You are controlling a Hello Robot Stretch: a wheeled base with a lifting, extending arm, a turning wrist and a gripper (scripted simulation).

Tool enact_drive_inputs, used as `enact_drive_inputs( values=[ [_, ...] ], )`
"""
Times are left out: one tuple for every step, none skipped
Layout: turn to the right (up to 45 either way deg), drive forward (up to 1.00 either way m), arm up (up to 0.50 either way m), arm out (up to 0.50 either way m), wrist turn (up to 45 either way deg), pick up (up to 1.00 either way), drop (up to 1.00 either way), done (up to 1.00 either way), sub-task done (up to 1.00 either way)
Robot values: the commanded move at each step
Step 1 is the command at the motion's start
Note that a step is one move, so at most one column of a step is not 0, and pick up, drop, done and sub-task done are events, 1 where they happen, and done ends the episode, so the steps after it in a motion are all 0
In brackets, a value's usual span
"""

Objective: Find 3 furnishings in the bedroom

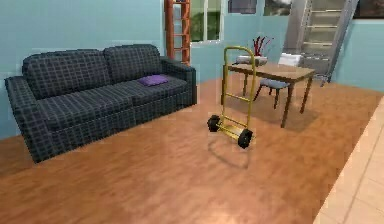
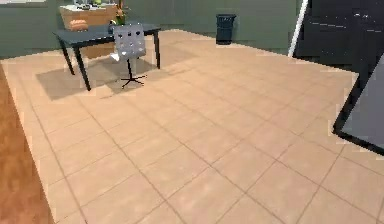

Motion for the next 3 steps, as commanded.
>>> enact_drive_inputs(
  values=[
    [-39.0,0.0,0.0,0.0,0.0,0.0,0.0,0.0,0.0],
    [0.0,1.0,0.0,0.0,0.0,0.0,0.0,0.0,0.0],
    [-9.0,0.0,0.0,0.0,0.0,0.0,0.0,0.0,0.0]
  ],
)
